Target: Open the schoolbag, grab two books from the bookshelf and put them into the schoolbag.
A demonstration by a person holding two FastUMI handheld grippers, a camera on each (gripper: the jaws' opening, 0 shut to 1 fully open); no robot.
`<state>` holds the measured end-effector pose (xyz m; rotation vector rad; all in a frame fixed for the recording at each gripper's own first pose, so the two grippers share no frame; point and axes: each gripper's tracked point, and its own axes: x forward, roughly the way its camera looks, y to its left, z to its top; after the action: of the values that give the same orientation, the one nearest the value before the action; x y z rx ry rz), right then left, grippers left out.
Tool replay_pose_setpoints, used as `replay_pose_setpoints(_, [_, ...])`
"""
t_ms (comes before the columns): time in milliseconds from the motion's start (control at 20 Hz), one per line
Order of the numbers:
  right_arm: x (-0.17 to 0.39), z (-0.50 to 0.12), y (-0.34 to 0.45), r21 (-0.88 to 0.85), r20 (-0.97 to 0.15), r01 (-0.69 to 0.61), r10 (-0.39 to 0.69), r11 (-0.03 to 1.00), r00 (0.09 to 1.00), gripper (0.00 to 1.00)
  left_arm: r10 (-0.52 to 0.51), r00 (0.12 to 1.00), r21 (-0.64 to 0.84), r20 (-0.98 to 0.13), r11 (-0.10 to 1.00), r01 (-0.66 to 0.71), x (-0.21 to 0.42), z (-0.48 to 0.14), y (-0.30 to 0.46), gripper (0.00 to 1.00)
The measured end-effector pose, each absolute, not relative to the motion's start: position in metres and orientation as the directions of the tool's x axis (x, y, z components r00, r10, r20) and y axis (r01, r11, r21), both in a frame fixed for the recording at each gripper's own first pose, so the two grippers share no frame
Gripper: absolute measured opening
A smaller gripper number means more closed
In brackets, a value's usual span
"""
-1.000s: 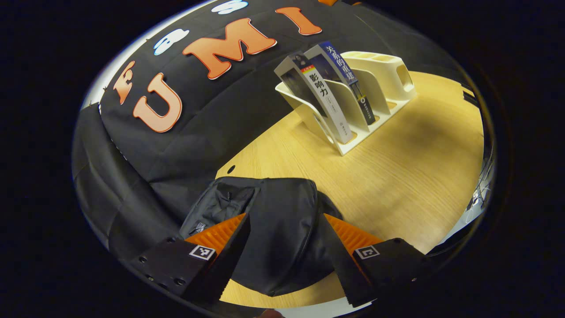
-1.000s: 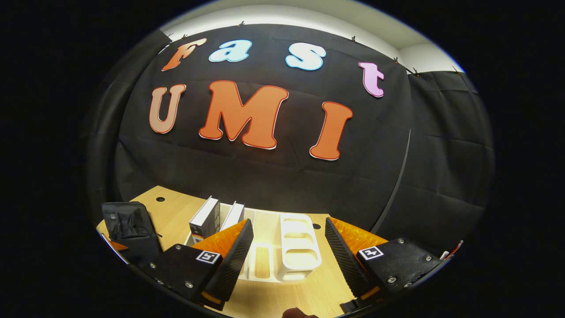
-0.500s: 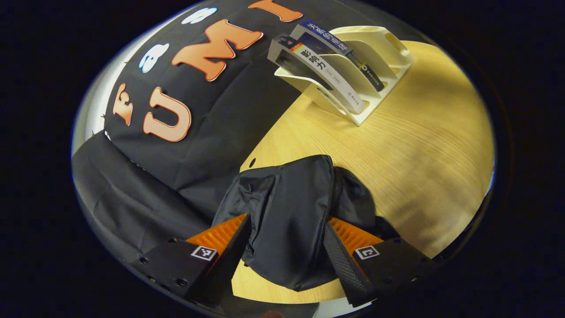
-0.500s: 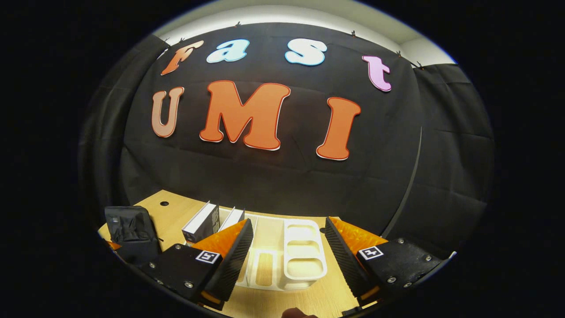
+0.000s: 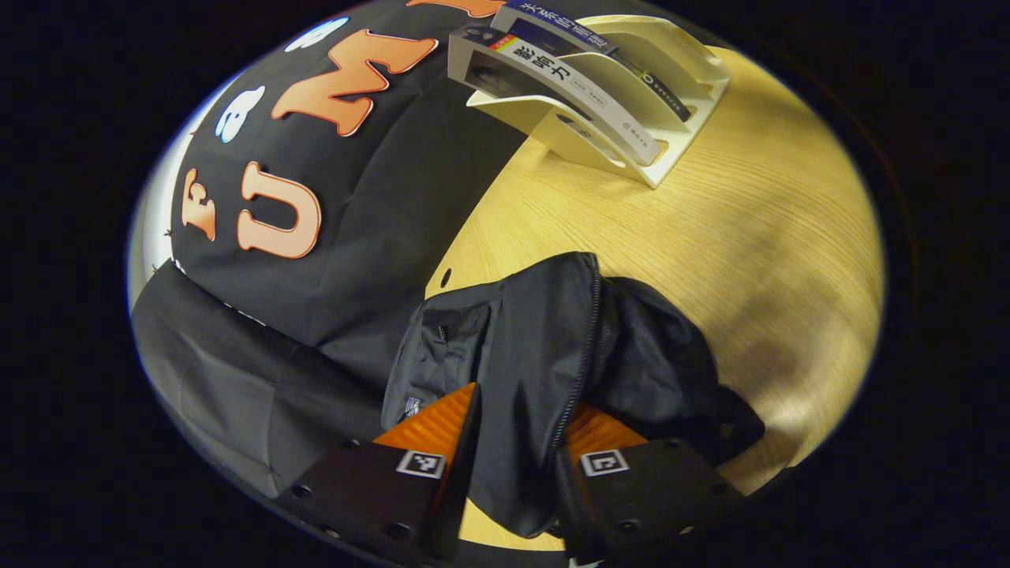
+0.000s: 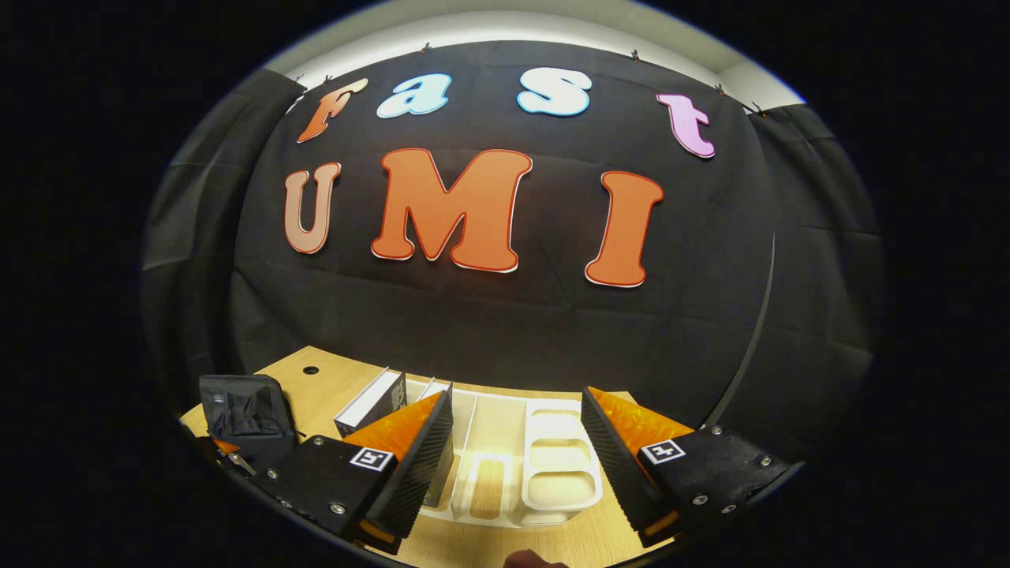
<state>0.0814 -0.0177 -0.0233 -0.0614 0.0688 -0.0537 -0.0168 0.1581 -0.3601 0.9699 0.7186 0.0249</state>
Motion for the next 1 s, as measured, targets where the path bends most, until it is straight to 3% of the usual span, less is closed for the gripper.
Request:
replay_pose_setpoints(100, [0.082,-0.022,-0.016,-0.062,-0.068,0.03,-0.035,0.998,0.997,0.98,0.327,0.764,0.749,-0.556,0.596,0.29,-0.016,-0.356,0.155,0.24])
replay_pose_setpoints(200, [0.08,-0.021,-0.015,-0.058,-0.061,0.008,-0.011,0.998,0.998,0.98,0.319,0.747,0.726,-0.583,0.618,0.303,-0.016,-0.356,0.154,0.1])
replay_pose_setpoints(400, [0.075,-0.033,0.016,-0.045,-0.107,-0.139,0.133,0.989,0.985,0.98,0.279,0.667,0.65,-0.691,0.644,0.403,-0.021,-0.357,0.151,0.07])
replay_pose_setpoints(550, [0.069,-0.032,0.027,-0.087,-0.115,-0.192,0.182,0.978,0.977,0.98,0.245,0.639,0.599,-0.729,0.681,0.422,-0.019,-0.347,0.153,0.07])
replay_pose_setpoints(1000, [0.075,-0.03,0.063,-0.121,-0.191,-0.192,0.167,0.974,0.967,0.98,0.026,0.557,0.365,-0.83,0.781,0.508,-0.01,-0.309,0.168,0.06])
